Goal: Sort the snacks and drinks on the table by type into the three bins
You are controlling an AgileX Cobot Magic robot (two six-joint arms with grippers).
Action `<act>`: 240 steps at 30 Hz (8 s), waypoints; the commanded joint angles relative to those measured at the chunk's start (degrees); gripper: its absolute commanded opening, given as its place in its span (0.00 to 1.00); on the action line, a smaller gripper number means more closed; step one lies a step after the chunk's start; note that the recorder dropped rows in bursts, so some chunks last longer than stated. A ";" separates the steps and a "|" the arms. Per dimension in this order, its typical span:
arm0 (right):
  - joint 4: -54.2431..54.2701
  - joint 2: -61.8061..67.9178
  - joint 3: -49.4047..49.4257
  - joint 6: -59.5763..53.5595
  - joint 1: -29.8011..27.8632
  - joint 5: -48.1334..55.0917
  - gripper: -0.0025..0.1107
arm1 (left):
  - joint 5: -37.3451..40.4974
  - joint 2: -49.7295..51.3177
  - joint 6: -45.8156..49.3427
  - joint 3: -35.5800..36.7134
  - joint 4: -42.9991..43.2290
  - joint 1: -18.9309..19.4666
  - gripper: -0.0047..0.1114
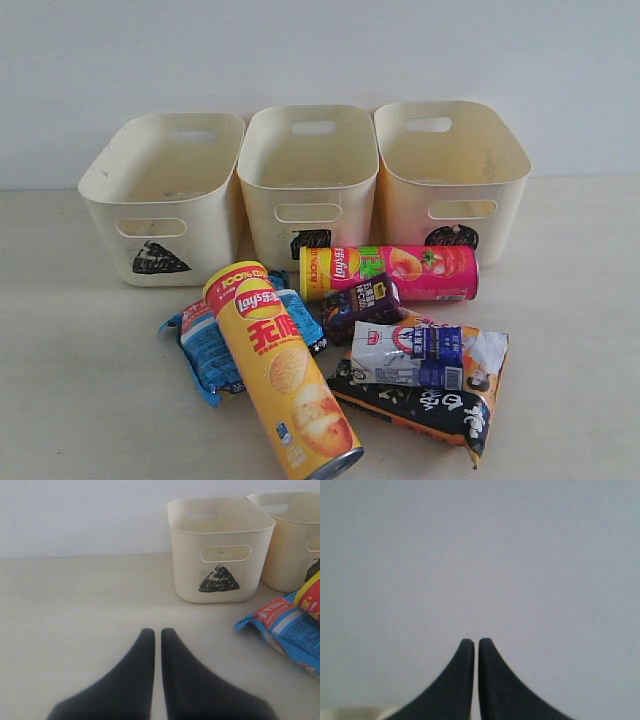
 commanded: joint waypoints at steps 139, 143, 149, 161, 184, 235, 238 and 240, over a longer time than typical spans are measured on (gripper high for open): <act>0.98 112.52 -88.20 -19.98 32.08 20.14 0.02 | -0.23 -0.13 0.26 0.18 -0.08 0.00 0.08; 1.12 114.87 -88.20 -19.98 32.08 15.61 0.02 | -0.23 -0.13 0.26 0.18 -0.08 0.00 0.08; 4.14 116.33 -88.20 -19.98 32.08 14.77 0.12 | -0.23 -0.13 0.26 0.18 -0.08 0.00 0.08; 4.41 114.81 -88.20 -20.10 32.08 11.62 0.68 | -0.23 -0.13 0.26 0.18 -0.08 0.00 0.08; 1.89 104.78 -88.20 -19.98 32.08 67.62 0.02 | -0.23 -0.13 0.26 0.18 -0.08 0.00 0.08; 57.38 113.59 -69.27 -29.84 12.82 60.32 0.69 | -0.23 -0.13 0.26 0.18 -0.08 0.00 0.08; 57.75 114.41 -69.27 -30.12 12.82 58.84 0.69 | -0.23 -0.13 0.26 0.18 -0.08 0.00 0.08; 58.39 115.28 -69.27 -30.79 12.82 58.67 0.69 | -0.23 -0.13 0.26 0.18 -0.08 0.00 0.08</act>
